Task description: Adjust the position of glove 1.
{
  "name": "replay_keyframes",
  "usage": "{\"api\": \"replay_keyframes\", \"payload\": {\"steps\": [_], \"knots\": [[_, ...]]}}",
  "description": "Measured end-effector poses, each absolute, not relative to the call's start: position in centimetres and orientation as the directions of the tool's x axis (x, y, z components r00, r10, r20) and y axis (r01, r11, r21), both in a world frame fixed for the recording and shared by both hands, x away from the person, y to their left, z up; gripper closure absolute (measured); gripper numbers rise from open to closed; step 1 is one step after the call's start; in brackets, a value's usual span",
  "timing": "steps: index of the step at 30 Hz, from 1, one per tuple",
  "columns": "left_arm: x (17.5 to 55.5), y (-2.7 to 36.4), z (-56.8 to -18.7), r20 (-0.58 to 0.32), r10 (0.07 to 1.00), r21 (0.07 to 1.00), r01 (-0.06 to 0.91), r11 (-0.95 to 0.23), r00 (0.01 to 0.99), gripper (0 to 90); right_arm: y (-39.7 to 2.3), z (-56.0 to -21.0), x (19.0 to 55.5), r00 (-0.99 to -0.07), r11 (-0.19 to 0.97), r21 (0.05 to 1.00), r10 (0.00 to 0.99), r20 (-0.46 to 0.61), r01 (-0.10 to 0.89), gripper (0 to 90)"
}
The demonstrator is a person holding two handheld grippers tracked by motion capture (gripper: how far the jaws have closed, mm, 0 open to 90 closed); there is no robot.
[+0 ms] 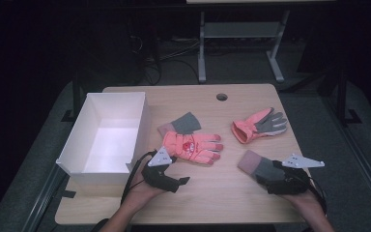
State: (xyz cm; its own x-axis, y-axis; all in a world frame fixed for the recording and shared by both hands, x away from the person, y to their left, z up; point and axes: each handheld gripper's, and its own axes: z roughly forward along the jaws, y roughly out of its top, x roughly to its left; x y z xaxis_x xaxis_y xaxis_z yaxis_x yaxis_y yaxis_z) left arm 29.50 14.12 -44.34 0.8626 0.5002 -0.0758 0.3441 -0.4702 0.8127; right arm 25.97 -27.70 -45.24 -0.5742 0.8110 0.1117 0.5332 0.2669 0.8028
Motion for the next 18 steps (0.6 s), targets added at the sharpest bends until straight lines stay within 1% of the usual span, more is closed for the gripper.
{"api": "replay_keyframes", "payload": {"steps": [5,7,8,11,13,16,17,18], "knots": [[29.4,14.3,-44.3,-0.08,0.498,0.805,0.35,-0.478,0.864,14.3,-27.8,-45.2,26.1,-0.575,0.274,0.796,0.81,0.112,0.54,10.6],[29.4,14.3,-44.4,-0.083,0.496,0.806,0.351,-0.477,0.864,14.3,-27.8,-45.1,26.3,-0.576,0.274,0.795,0.809,0.114,0.542,11.4],[29.3,14.3,-44.4,-0.089,0.495,0.804,0.356,-0.476,0.864,14.3,-27.8,-44.9,26.3,-0.575,0.274,0.796,0.81,0.112,0.54,13.5],[29.3,14.3,-44.4,-0.088,0.492,0.804,0.354,-0.478,0.866,14.4,-27.8,-44.5,26.4,-0.568,0.274,0.794,0.816,0.106,0.542,14.0],[29.3,14.3,-44.3,-0.087,0.491,0.801,0.354,-0.483,0.867,14.4,-27.7,-44.1,26.6,-0.561,0.27,0.801,0.822,0.097,0.535,15.7],[29.3,14.3,-44.3,-0.09,0.491,0.806,0.353,-0.475,0.867,14.6,-27.3,-43.7,27.2,-0.552,0.262,0.799,0.828,0.103,0.541,22.2],[29.3,14.3,-44.3,-0.089,0.49,0.805,0.352,-0.477,0.867,14.6,-27.3,-43.7,27.2,-0.552,0.262,0.799,0.828,0.103,0.541,22.2],[29.4,14.3,-44.4,-0.09,0.493,0.806,0.354,-0.474,0.865,14.6,-27.2,-43.6,27.5,-0.547,0.256,0.797,0.83,0.109,0.547,24.7]]}}
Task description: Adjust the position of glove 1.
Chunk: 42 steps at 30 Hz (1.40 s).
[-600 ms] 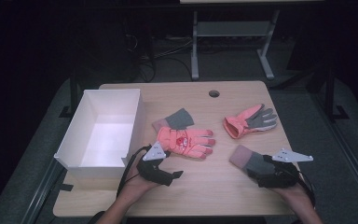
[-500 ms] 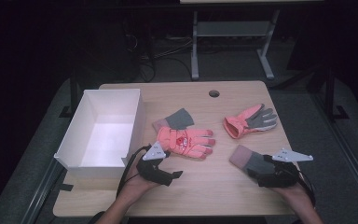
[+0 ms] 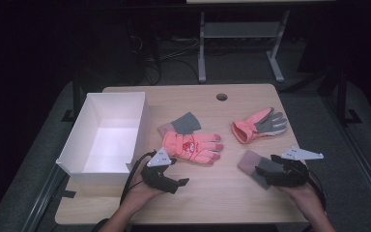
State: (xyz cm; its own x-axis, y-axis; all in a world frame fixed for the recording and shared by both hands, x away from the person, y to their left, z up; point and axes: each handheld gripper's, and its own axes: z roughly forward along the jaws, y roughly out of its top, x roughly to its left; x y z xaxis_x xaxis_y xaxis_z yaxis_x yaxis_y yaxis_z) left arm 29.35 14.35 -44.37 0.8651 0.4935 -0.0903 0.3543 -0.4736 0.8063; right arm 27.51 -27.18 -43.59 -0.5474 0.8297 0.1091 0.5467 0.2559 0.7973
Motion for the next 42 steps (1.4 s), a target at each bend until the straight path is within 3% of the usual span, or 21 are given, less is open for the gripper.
{"api": "replay_keyframes", "payload": {"steps": [3,4,5,6,7,8,9,12,14,28,42], "knots": [[29.4,14.3,-44.3,-0.086,0.495,0.809,0.35,-0.473,0.865,14.6,-27.0,-43.3,28.5,-0.539,0.242,0.801,0.834,0.116,0.547,34.7],[29.4,14.3,-44.3,-0.084,0.494,0.807,0.35,-0.476,0.865,14.7,-26.9,-43.2,29.2,-0.538,0.242,0.798,0.834,0.12,0.552,43.2],[29.3,14.3,-44.3,-0.086,0.494,0.806,0.352,-0.476,0.865,14.7,-26.9,-43.2,29.2,-0.538,0.242,0.798,0.834,0.12,0.552,43.2],[29.3,14.3,-44.3,-0.079,0.491,0.805,0.347,-0.482,0.867,14.9,-26.7,-43.3,29.8,-0.532,0.233,0.788,0.835,0.138,0.57,52.5],[29.3,14.2,-44.3,-0.079,0.491,0.803,0.347,-0.484,0.868,14.9,-26.7,-43.3,29.8,-0.532,0.233,0.788,0.835,0.138,0.57,52.5],[29.3,14.2,-44.3,-0.073,0.487,0.803,0.341,-0.489,0.871,14.9,-26.5,-43.4,30.4,-0.526,0.236,0.777,0.839,0.139,0.583,64.3],[29.3,14.2,-44.3,-0.07,0.484,0.802,0.338,-0.493,0.872,14.9,-26.5,-43.4,30.4,-0.526,0.236,0.777,0.839,0.139,0.583,64.3],[29.4,14.2,-44.3,-0.077,0.485,0.798,0.345,-0.494,0.871,14.9,-26.1,-43.7,31.2,-0.526,0.262,0.768,0.843,0.113,0.585,82.5],[29.4,14.2,-44.4,-0.077,0.482,0.798,0.344,-0.495,0.873,15.1,-25.9,-43.9,31.7,-0.53,0.279,0.758,0.841,0.104,0.59,90.0],[29.4,14.1,-44.5,-0.084,0.476,0.795,0.347,-0.498,0.875,15.1,-26.5,-45.6,35.5,-0.5,0.302,0.708,0.862,0.083,0.638,90.0],[29.4,14.3,-44.5,-0.082,0.482,0.793,0.35,-0.498,0.872,15.1,-24.7,-45.7,34.9,-0.589,0.368,0.683,0.8,0.114,0.631,90.0]]}}
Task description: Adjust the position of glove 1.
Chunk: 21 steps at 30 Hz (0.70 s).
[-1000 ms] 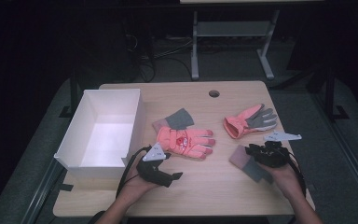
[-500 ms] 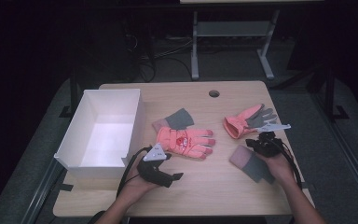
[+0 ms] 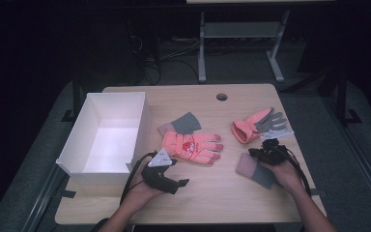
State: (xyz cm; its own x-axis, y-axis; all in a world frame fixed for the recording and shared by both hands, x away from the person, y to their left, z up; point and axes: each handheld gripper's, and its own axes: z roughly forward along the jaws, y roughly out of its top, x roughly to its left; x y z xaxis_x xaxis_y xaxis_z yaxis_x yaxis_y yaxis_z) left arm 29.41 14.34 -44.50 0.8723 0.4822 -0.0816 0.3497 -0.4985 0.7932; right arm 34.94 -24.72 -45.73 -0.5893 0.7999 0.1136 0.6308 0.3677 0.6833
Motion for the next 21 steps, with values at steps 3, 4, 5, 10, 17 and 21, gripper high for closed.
{"api": "replay_keyframes", "payload": {"steps": [3,4,5,10,17,21], "knots": [[29.4,14.4,-44.5,-0.089,0.488,0.793,0.358,-0.493,0.868,15.1,-23.9,-45.6,34.6,-0.62,0.387,0.685,0.776,0.12,0.617,90.0],[29.4,14.4,-44.5,-0.09,0.488,0.793,0.359,-0.492,0.868,15.1,-23.3,-45.5,34.4,-0.641,0.404,0.688,0.758,0.116,0.603,90.0],[29.4,14.4,-44.5,-0.087,0.487,0.793,0.356,-0.494,0.869,15.1,-23.3,-45.5,34.4,-0.641,0.404,0.688,0.758,0.116,0.603,90.0],[29.3,14.3,-44.5,-0.083,0.481,0.789,0.352,-0.504,0.873,15.1,-21.8,-45.5,33.6,-0.683,0.443,0.677,0.719,0.123,0.588,90.0],[29.3,14.3,-44.5,-0.084,0.481,0.789,0.353,-0.503,0.873,15.1,-20.3,-45.9,32.9,-0.736,0.502,0.654,0.665,0.127,0.566,90.0],[29.1,14.3,-44.4,-0.084,0.479,0.79,0.352,-0.503,0.874,15.1,-20.6,-45.1,32.4,-0.732,0.485,0.676,0.67,0.121,0.555,90.0]]}}
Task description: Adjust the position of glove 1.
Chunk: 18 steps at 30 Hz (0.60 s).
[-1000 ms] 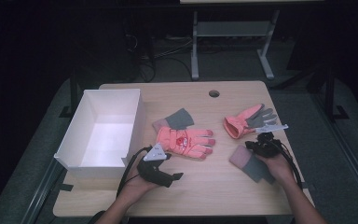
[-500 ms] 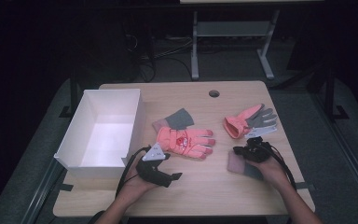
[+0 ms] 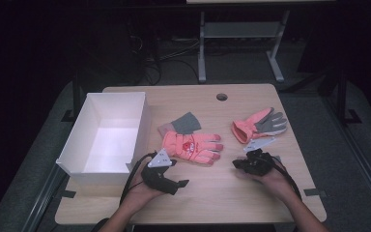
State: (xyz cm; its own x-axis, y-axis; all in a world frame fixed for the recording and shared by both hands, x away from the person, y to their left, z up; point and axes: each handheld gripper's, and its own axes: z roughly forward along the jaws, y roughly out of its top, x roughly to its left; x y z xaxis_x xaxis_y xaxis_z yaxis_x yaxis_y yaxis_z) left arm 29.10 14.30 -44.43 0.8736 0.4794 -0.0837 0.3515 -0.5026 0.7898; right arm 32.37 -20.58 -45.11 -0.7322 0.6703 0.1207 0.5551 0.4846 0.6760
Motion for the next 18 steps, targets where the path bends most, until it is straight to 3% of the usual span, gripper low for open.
{"api": "replay_keyframes", "payload": {"steps": [12,18], "knots": [[29.1,14.4,-44.3,-0.083,0.478,0.792,0.349,-0.501,0.875,15.1,-28.7,-44.4,31.4,-0.55,0.377,0.668,0.833,0.057,0.641,90.0],[29.1,14.4,-44.3,-0.082,0.477,0.79,0.348,-0.504,0.875,15.1,-28.9,-44.9,31.4,-0.553,0.379,0.645,0.83,0.081,0.664,90.0]]}}
